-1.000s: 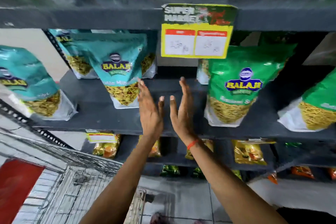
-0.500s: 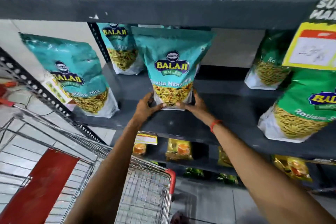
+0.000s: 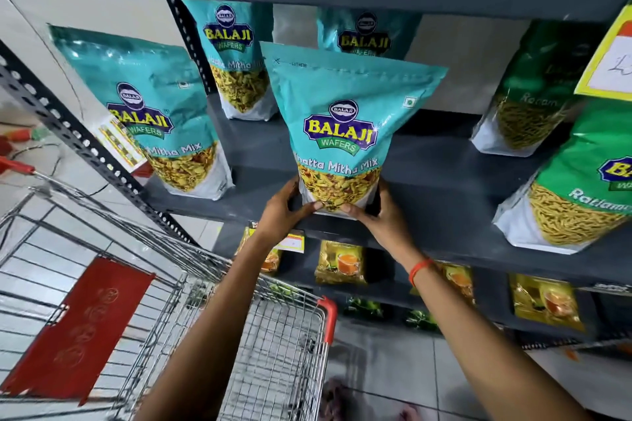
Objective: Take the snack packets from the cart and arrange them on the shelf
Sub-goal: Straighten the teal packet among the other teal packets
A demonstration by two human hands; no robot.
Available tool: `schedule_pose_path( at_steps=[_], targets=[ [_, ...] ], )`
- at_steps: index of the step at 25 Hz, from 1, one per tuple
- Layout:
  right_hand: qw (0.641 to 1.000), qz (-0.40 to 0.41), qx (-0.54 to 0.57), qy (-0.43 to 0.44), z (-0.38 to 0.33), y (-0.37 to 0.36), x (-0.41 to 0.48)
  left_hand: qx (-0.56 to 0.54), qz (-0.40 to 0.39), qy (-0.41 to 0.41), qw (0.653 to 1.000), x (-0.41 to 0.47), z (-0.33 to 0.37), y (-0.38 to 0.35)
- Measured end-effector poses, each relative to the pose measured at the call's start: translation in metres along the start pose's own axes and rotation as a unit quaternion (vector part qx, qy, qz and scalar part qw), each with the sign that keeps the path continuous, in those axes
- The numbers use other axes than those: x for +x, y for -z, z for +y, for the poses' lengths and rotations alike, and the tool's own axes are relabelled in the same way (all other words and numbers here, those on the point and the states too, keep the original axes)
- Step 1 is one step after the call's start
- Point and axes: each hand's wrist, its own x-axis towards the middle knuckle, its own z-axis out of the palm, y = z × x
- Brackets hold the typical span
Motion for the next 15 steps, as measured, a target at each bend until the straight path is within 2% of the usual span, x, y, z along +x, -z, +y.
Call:
schedule_pose_path(
  at_steps=[7, 10, 11, 13, 15],
  targets=[
    [1.000, -0.015, -0.018, 0.001, -0.005, 0.003, -0.002, 0.007, 0.009, 0.011, 1.000, -0.005, 0.010, -0.001],
    [0.999, 0.031, -0.008, 0.004, -0.016, -0.002, -0.014, 0.032, 0.004, 0.006, 0.999, -0.011, 0.021, -0.001],
    [0.997, 0.071, -0.017, 0.029, -0.023, -0.007, -0.021, 0.039, 0.019, -0.004, 0.999, -0.016, 0.025, -0.003],
    [0.977, 0.154, -0.054, 0.137, -0.045, -0.020, -0.039, 0.075, 0.094, -0.065, 0.991, -0.029, 0.040, -0.004],
    [0.948, 0.182, -0.074, 0.251, -0.071, -0.045, -0.049, 0.118, 0.186, -0.132, 0.966, -0.040, 0.049, 0.004]
  ],
)
